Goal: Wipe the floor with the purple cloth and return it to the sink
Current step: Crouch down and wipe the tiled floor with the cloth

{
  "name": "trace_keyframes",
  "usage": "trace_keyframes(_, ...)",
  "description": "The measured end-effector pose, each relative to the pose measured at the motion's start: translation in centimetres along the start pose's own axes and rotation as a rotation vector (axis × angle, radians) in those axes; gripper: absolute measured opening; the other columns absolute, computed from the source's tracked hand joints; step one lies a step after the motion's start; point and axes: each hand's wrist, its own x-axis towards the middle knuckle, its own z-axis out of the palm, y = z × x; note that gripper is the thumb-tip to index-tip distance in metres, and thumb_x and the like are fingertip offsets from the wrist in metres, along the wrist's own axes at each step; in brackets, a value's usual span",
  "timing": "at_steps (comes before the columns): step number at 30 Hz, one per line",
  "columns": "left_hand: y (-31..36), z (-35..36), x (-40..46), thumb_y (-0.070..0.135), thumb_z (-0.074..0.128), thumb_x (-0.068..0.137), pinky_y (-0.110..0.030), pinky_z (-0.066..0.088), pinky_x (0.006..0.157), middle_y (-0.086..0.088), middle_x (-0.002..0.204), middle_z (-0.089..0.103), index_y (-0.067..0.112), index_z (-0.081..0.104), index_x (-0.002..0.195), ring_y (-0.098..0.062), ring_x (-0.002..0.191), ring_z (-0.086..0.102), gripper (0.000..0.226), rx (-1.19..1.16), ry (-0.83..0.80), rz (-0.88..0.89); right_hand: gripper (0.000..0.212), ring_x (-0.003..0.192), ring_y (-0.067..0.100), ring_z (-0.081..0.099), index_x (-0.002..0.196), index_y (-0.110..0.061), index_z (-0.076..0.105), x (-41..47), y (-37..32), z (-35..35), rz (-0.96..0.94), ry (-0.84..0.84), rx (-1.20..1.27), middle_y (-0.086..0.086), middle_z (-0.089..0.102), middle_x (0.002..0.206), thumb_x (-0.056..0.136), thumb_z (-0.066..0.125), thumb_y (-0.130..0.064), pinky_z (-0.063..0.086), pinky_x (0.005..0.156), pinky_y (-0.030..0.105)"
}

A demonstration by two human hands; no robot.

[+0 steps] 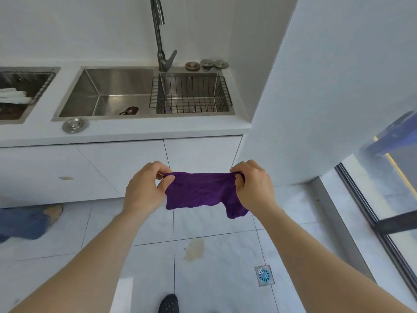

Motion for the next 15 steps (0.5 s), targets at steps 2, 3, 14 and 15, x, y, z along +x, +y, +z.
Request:
trace_keyframes(2,-2.7,2.0,-0.6,0.028,0.067,0.093,-0.036,0.050,0.081,0.014,0.094,0.071,0.025,0.063,0.092,-0.012,0.094,0.066,0.005,-0.024,-0.053,-0.038,0.027,0.075,0.025,0.058,0.100,-0.015,0.073,-1.9,1.1,2.7,0.041,-0.027,-0.016,0.003,0.064,0.095,0.090,0.053,0.001,0.042,0.062,0.031)
trace_keyframes(3,-4.1,2.9,-0.9,0.030,0.068,0.093,-0.039,0.052,0.083,0.015,0.095,0.072,0.026,0.063,0.092,-0.012,0.096,0.066,0.006,-0.031,-0.081,-0.056,0.027,0.075,0.025,0.058,0.099,-0.015,0.072,-2.8,1.6,4.1,0.064,-0.039,-0.024,0.003,0.064,0.094,0.090,0.053,0.001,0.043,0.061,0.032)
trace_keyframes(14,-21.3,13.6,-4.4,0.026,0.071,0.091,-0.031,0.051,0.071,0.019,0.084,0.071,0.031,0.060,0.085,-0.002,0.088,0.067,0.014,-0.025,-0.376,-0.243,0.023,0.080,0.025,0.060,0.097,-0.018,0.069,-12.1,7.3,21.5,0.245,-0.184,-0.024,-0.002,0.066,0.091,0.090,0.054,-0.001,0.053,0.063,0.042)
trace_keyframes(15,-22.6,14.8,-4.8,0.026,0.071,0.091,-0.032,0.053,0.073,0.019,0.084,0.072,0.031,0.059,0.084,-0.002,0.088,0.068,0.014,-0.023,-0.388,-0.255,0.023,0.080,0.025,0.060,0.097,-0.018,0.069,-13.0,8.1,23.1,0.257,-0.193,-0.025,-0.002,0.066,0.091,0.090,0.055,-0.001,0.053,0.062,0.041)
